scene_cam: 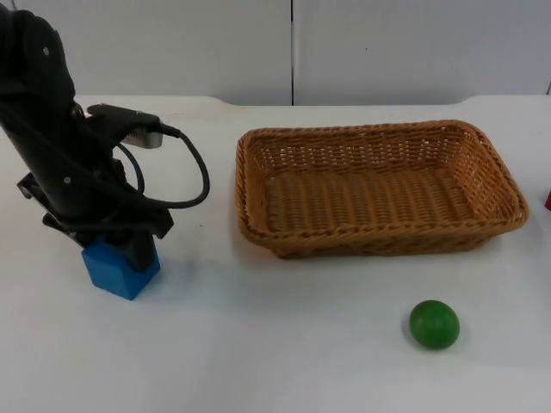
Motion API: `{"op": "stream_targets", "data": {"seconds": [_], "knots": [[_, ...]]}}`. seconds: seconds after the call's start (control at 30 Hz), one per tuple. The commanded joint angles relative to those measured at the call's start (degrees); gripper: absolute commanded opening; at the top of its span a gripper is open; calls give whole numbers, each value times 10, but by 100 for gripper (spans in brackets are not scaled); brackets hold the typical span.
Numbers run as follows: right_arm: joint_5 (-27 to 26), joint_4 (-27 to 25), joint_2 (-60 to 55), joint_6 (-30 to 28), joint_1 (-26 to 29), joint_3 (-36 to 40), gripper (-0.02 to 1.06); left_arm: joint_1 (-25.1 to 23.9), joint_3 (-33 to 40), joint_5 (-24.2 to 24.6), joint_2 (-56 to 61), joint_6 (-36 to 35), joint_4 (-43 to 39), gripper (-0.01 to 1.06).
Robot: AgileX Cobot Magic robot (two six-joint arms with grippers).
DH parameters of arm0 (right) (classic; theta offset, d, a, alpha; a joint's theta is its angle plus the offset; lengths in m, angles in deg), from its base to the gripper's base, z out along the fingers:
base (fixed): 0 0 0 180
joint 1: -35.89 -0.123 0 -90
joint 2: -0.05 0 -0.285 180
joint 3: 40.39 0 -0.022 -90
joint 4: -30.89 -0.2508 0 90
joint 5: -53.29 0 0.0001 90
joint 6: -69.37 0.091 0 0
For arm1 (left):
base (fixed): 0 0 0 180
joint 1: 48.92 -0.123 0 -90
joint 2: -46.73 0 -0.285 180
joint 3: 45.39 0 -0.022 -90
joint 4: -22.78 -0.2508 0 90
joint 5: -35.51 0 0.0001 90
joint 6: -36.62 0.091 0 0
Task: Place all geometric objects except the red cube into the basket.
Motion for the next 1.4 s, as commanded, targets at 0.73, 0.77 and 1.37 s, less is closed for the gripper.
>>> {"op": "stream_targets", "data": {"seconds": [0.73, 0.77, 1.37], "knots": [[-9, 2, 1, -1, 4, -1, 105, 53, -140, 74, 113, -70, 0, 0], [-10, 2, 1, -1, 4, -1, 105, 71, -166, 72, 93, -70, -3, 0], [-13, 2, 1, -1, 4, -1, 105, 213, -443, 155, -167, -127, -103, 0]]}}
